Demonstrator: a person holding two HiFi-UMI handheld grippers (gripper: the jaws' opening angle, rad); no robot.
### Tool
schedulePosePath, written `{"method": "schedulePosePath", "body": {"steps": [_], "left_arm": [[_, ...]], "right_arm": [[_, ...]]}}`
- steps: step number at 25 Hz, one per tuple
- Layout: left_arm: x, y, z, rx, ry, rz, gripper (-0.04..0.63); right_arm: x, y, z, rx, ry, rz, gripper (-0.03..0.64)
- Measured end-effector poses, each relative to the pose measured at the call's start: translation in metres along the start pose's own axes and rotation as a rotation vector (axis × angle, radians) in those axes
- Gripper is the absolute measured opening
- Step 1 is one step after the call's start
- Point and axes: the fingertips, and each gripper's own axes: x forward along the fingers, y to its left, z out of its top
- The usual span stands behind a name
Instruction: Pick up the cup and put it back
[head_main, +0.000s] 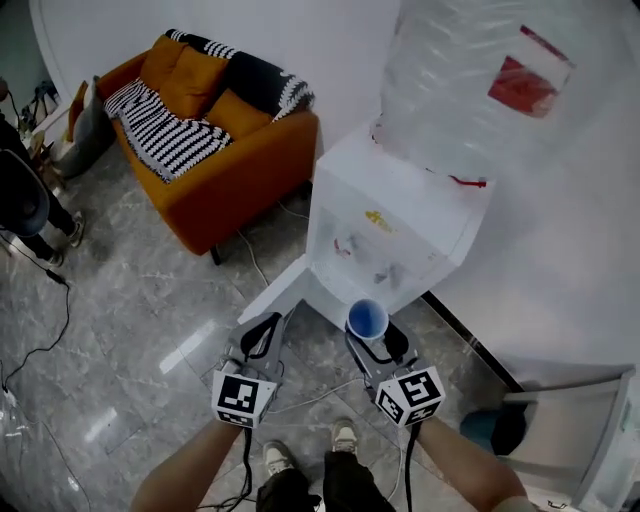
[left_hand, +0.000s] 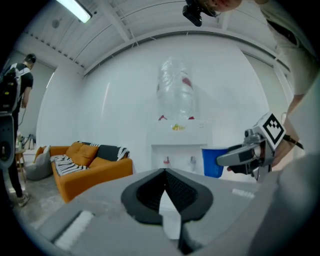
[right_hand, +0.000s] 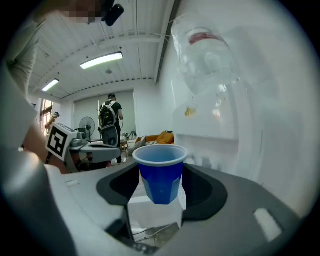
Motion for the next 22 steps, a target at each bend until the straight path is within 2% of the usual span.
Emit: {"method": "schedulePosePath", "body": {"steps": [6,12,16,20,22], "left_arm": [[-0.024,-0.008,0.129,0.079,-0.034,-0.041,0.002],[-0.049,-0.011,0.238,0.077,-0.053,-0.063,0.002],[-0.067,-0.017,0.3,0.084,-0.075,-0.068,0.002],[-0.093,-0.027,0.342,0.055,-0.073,-0.079,0.002],[-0.106,-0.032,0.365,0.052,-0.101,-0.085,0.002]], "right_arm": [[-0.045,0.014,0.14,-0.043,-0.045,0.026,0.273],[-0.079,0.042,0.263,-0.127,-0.113,0.096,0.275],[-0.106,0.058,0.325,-0.13,-0.152,0.108,0.275],[-0.136,0.076,0.371,-0.134,-0.183,0.118,0.275],[-0.152,0.084,0.39,-0.133,-0.203,0.122,0.275]]}}
